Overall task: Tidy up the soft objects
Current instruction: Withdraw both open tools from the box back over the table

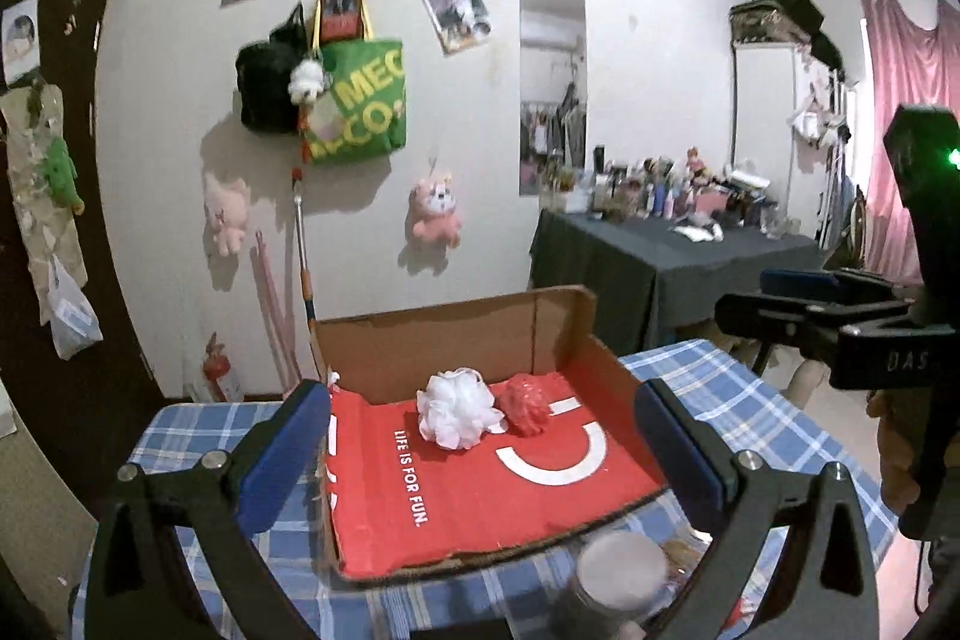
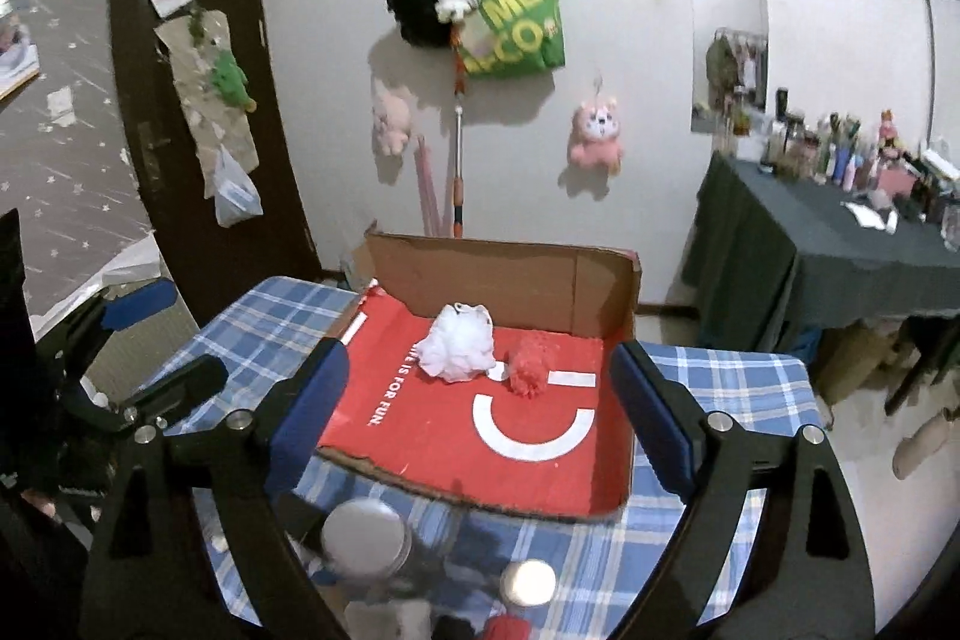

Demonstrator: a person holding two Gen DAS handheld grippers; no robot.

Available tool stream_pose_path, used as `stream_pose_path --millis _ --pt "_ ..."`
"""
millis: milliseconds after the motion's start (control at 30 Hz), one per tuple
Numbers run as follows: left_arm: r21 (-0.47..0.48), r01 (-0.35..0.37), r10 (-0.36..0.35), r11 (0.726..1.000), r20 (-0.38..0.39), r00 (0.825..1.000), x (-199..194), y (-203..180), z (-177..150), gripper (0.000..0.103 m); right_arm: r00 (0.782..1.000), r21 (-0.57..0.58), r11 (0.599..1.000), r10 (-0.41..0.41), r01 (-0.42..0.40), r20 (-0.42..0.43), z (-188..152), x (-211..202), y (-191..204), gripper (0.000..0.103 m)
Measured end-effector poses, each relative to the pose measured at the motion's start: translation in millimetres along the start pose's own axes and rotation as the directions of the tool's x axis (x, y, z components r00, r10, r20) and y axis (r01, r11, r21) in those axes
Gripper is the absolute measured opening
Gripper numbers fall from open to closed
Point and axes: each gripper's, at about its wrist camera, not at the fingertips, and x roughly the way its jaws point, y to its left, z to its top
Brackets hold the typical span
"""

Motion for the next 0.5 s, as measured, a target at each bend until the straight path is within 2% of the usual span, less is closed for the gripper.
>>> stream_pose_path --millis 133,333,500 --pt "-0.007 0.002 -0.002 1.0 0.065 0.998 -40.2 -8.7 -11.9 0.103 0.998 -0.01 1.0 -0.005 0.006 0.068 -19.9 -34.5 9.0 0.095" --pt "-0.049 -0.01 0.016 0.999 0.132 0.991 -79.8 -18.9 -40.8 0.103 0.988 -0.024 0.999 -0.034 0.038 0.15 -57.6 -74.7 24.1 0.095" --pt "-0.097 0.032 -0.018 0.995 0.145 0.989 -103.3 -22.0 -63.8 0.103 0.974 -0.004 0.996 -0.088 0.091 0.211 -89.4 -97.8 36.6 0.095"
